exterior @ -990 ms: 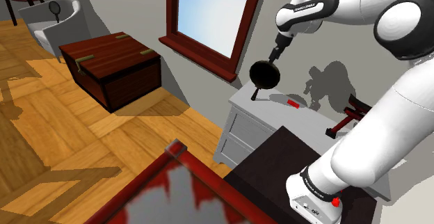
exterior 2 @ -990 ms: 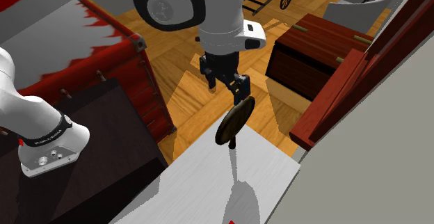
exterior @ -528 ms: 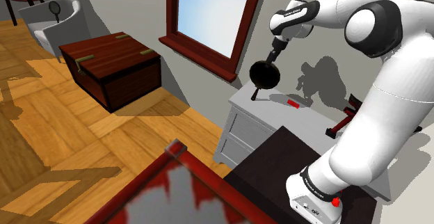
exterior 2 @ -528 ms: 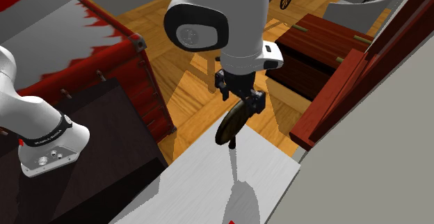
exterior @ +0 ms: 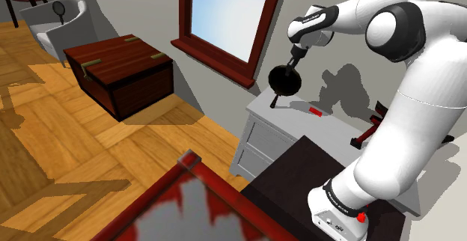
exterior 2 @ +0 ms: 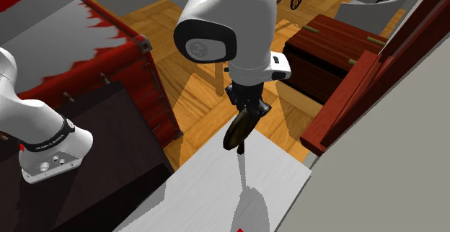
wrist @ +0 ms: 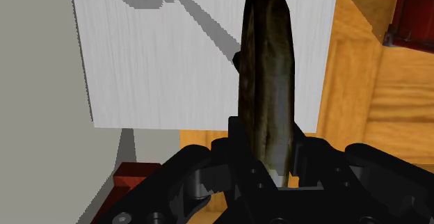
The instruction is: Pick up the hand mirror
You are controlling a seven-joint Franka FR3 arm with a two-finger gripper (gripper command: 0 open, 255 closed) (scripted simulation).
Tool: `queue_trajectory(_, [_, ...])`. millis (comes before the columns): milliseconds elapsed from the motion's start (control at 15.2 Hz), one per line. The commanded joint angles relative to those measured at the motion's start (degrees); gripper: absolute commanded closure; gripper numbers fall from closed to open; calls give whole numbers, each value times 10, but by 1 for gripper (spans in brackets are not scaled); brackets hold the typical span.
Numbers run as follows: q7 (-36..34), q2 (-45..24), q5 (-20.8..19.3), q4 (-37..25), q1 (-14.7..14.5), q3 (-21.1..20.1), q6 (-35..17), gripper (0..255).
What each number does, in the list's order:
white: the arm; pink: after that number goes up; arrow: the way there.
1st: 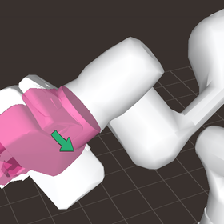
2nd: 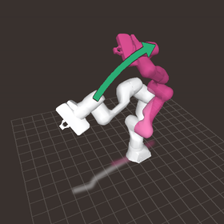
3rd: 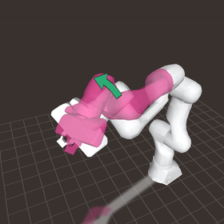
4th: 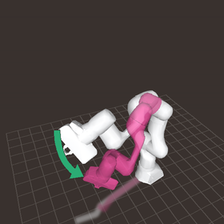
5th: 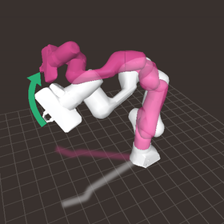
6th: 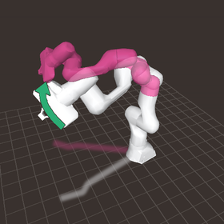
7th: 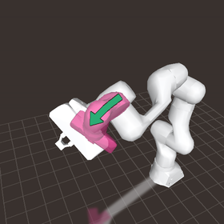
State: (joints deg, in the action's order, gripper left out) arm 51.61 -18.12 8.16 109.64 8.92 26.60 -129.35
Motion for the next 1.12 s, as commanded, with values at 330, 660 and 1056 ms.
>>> queue_trajectory(330, [0,0,0,0,0,0,0,255])
queue_trajectory(660, [-5,15,-9,-13,-3,4,26,255])
queue_trajectory(1056, [-12,35,-22,-35,-6,8,66,255])
